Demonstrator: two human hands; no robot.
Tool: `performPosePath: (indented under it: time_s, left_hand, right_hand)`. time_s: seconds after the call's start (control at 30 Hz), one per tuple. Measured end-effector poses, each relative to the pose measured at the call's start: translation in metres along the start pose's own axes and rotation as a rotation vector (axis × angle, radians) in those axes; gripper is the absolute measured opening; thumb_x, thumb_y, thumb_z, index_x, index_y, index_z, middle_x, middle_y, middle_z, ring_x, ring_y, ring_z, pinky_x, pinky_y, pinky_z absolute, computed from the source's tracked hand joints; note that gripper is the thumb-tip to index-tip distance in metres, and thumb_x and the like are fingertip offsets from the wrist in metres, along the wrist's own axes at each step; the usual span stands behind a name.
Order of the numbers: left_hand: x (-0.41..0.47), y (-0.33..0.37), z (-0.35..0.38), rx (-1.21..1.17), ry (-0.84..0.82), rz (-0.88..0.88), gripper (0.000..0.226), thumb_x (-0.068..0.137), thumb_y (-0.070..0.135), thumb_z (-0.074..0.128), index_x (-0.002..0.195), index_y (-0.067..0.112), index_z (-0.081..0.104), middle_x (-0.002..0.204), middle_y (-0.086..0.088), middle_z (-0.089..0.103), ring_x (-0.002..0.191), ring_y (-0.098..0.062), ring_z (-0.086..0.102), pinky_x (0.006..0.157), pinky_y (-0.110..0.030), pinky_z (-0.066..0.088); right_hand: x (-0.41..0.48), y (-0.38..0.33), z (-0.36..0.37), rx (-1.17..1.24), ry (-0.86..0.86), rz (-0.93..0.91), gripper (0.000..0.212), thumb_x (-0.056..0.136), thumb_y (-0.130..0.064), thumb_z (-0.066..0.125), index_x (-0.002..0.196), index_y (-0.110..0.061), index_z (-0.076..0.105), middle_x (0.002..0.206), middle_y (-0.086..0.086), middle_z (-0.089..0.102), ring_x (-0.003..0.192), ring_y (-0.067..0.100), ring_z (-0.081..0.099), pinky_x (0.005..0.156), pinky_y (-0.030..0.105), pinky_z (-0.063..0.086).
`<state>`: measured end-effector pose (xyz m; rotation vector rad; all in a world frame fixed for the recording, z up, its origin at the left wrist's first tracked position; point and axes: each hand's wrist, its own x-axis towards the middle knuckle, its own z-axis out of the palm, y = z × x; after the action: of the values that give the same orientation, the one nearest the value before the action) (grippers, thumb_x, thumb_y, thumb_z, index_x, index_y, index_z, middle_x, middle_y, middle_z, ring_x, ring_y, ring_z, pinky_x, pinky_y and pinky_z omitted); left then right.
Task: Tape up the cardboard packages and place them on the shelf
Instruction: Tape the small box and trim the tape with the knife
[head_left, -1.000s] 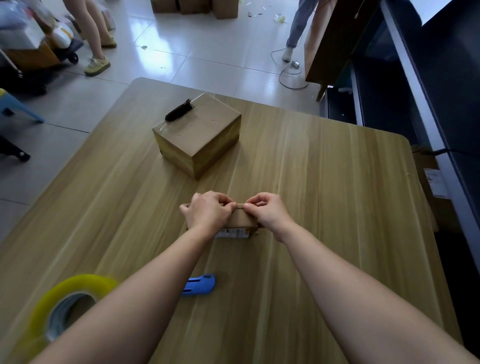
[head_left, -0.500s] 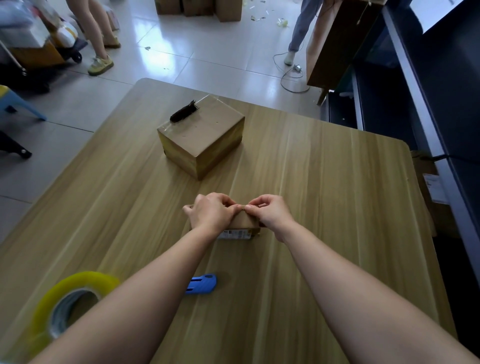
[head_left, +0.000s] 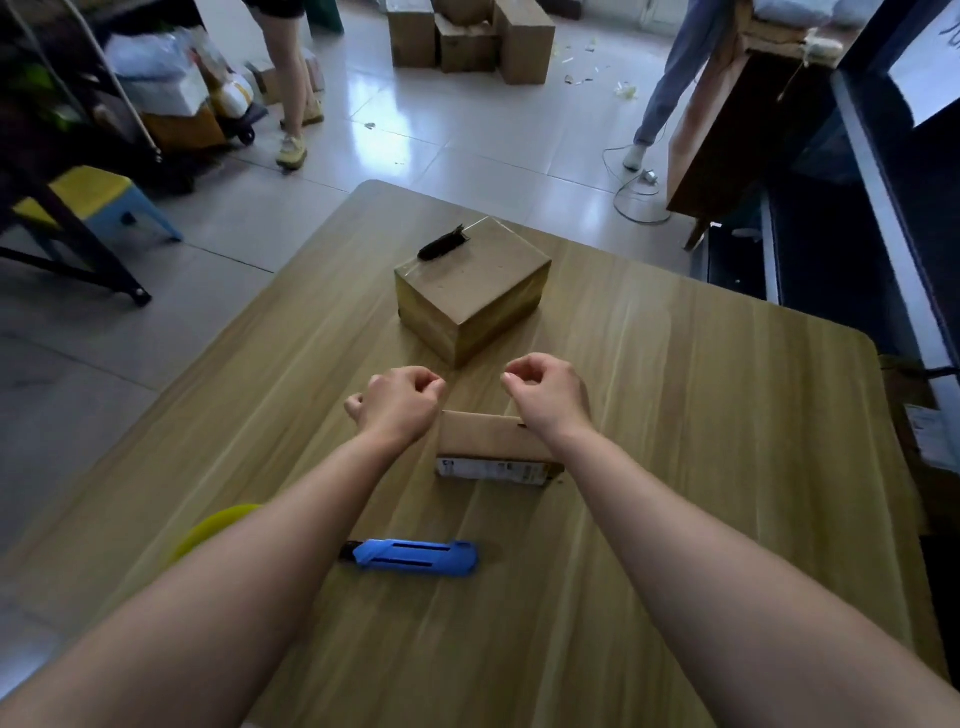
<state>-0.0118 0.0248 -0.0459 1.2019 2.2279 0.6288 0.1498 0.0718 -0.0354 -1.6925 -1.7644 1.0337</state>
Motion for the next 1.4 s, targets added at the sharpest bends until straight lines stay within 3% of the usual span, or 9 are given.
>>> performPosePath:
  time_s: [0.17, 0.43, 0.6, 0.73, 0.9, 1.0, 1.07, 1.13, 1.4]
  left_hand:
    - [-0.007, -0.037, -0.042, -0.021, 0.061, -0.093, 0.024, 0.096, 0.040, 0.052, 0.107, 0.029, 0.070, 0.111, 0.009, 0.068, 0.115, -0.019, 0.054, 0.106, -0.047, 0.023]
    - [-0.025, -0.106, -0.079, -0.094, 0.108, -0.222, 0.011, 0.089, 0.037, 0.060, 0.080, 0.035, 0.064, 0.100, 0.005, 0.072, 0.101, -0.021, 0.063, 0.098, -0.046, 0.044]
    - [-0.031, -0.086, -0.060, -0.154, 0.034, -0.127, 0.008, 0.089, 0.036, 0.061, 0.089, 0.033, 0.069, 0.101, 0.004, 0.071, 0.103, -0.022, 0.062, 0.094, -0.040, 0.049]
    - [-0.035, -0.037, -0.027, -0.074, -0.023, 0.028, 0.021, 0.092, 0.038, 0.059, 0.108, 0.030, 0.070, 0.115, 0.001, 0.063, 0.110, -0.020, 0.055, 0.091, -0.033, 0.047]
    - [-0.038, 0.022, 0.015, 0.182, -0.152, 0.133, 0.035, 0.095, 0.048, 0.047, 0.127, 0.040, 0.058, 0.134, 0.008, 0.054, 0.130, -0.019, 0.037, 0.107, -0.049, 0.025]
    - [-0.035, 0.037, 0.033, 0.220, -0.241, 0.114, 0.037, 0.097, 0.048, 0.043, 0.133, 0.042, 0.052, 0.143, 0.007, 0.046, 0.139, -0.022, 0.025, 0.112, -0.066, 0.007]
    - [-0.032, 0.041, 0.042, 0.209, -0.288, 0.087, 0.036, 0.098, 0.047, 0.041, 0.132, 0.041, 0.053, 0.145, 0.005, 0.043, 0.140, -0.024, 0.021, 0.109, -0.071, 0.002]
    - [-0.031, 0.044, 0.049, 0.204, -0.312, 0.059, 0.034, 0.098, 0.047, 0.043, 0.127, 0.040, 0.058, 0.142, 0.003, 0.046, 0.139, -0.025, 0.022, 0.108, -0.073, 0.003]
    - [-0.029, 0.046, 0.062, 0.160, -0.206, -0.041, 0.026, 0.087, 0.054, 0.058, 0.101, 0.037, 0.071, 0.120, 0.004, 0.058, 0.124, -0.024, 0.034, 0.106, -0.057, 0.027]
  right_hand:
    - [-0.015, -0.037, 0.031, 0.027, -0.140, -0.118, 0.017, 0.092, -0.028, 0.066, 0.106, -0.019, 0.072, 0.101, -0.002, 0.070, 0.099, 0.016, 0.063, 0.090, 0.039, 0.055]
    - [-0.041, -0.073, 0.083, -0.071, -0.343, -0.217, 0.018, 0.090, -0.030, 0.068, 0.103, -0.019, 0.074, 0.100, -0.002, 0.072, 0.098, 0.016, 0.064, 0.090, 0.040, 0.053]
    - [-0.027, -0.042, 0.066, -0.050, -0.155, -0.105, 0.016, 0.090, -0.031, 0.067, 0.101, -0.022, 0.073, 0.100, -0.002, 0.070, 0.100, 0.018, 0.062, 0.089, 0.039, 0.053]
    - [-0.011, 0.001, 0.027, -0.128, 0.042, 0.099, 0.024, 0.089, -0.036, 0.066, 0.110, -0.026, 0.070, 0.118, 0.003, 0.065, 0.112, 0.025, 0.057, 0.094, 0.041, 0.051]
    - [-0.001, 0.044, 0.000, -0.038, 0.070, 0.358, 0.033, 0.087, -0.028, 0.068, 0.119, -0.021, 0.068, 0.123, 0.005, 0.067, 0.112, 0.029, 0.061, 0.098, 0.039, 0.050]
    - [-0.001, 0.062, 0.001, 0.086, 0.070, 0.423, 0.020, 0.086, -0.022, 0.069, 0.106, -0.021, 0.072, 0.113, 0.006, 0.071, 0.106, 0.028, 0.064, 0.094, 0.041, 0.053]
    - [0.000, 0.070, 0.003, 0.123, 0.073, 0.436, 0.004, 0.082, -0.021, 0.072, 0.083, -0.024, 0.071, 0.100, 0.004, 0.073, 0.098, 0.027, 0.067, 0.091, 0.044, 0.055]
    - [0.000, 0.078, 0.005, 0.172, 0.055, 0.452, 0.013, 0.078, -0.019, 0.074, 0.068, -0.024, 0.068, 0.085, 0.000, 0.072, 0.087, 0.025, 0.068, 0.086, 0.047, 0.057]
    - [-0.002, 0.083, 0.002, 0.291, -0.011, 0.446, 0.012, 0.074, -0.012, 0.076, 0.067, -0.019, 0.070, 0.078, 0.005, 0.072, 0.085, 0.030, 0.069, 0.081, 0.052, 0.058]
